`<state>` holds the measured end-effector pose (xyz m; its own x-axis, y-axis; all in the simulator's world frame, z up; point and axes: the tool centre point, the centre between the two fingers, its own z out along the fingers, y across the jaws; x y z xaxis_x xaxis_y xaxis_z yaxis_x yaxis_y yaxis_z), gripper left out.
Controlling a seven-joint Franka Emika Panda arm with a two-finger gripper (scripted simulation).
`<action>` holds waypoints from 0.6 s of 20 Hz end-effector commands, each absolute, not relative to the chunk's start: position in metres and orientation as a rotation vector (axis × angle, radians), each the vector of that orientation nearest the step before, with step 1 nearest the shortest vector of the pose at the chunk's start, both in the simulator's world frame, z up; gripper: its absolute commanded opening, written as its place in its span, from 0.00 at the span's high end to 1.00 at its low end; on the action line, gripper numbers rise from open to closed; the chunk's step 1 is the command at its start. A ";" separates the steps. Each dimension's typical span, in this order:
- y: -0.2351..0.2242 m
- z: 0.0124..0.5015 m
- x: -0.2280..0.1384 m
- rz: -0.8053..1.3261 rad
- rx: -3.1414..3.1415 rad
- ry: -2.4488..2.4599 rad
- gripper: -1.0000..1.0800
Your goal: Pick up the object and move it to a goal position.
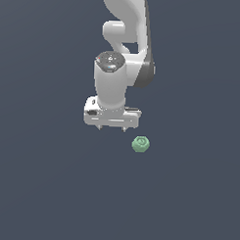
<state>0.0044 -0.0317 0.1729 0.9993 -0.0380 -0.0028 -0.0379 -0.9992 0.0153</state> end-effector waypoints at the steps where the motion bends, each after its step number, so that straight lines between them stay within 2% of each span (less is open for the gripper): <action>1: -0.030 0.172 0.005 -0.005 3.126 -0.080 0.04; 12: -0.016 0.165 0.006 -0.005 3.115 -0.318 0.04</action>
<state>0.0061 -0.0190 0.1667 0.9846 -0.1750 -0.0019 -0.1749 -0.9845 0.0117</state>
